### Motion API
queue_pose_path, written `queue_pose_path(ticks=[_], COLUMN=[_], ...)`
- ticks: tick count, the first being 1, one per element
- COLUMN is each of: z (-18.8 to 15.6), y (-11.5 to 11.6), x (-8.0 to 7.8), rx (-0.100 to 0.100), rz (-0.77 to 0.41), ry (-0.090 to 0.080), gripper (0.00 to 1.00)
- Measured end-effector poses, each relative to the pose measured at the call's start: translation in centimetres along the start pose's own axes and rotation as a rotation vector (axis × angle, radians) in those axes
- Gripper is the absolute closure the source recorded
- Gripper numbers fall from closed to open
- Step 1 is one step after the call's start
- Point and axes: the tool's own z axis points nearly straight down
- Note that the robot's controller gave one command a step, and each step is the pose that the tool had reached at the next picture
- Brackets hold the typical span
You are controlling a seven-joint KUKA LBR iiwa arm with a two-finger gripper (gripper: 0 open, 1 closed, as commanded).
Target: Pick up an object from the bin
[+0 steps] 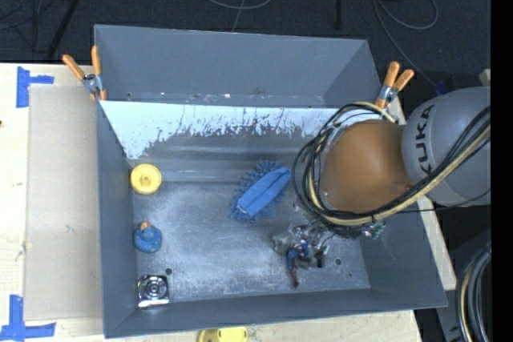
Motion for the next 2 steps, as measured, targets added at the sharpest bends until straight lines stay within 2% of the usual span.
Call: queue_pose_path(ticks=[2], z=[-1.07], y=[0.13], x=[0.0], rx=[-0.002], rz=[0.0], ry=[0.002], gripper=[1.0])
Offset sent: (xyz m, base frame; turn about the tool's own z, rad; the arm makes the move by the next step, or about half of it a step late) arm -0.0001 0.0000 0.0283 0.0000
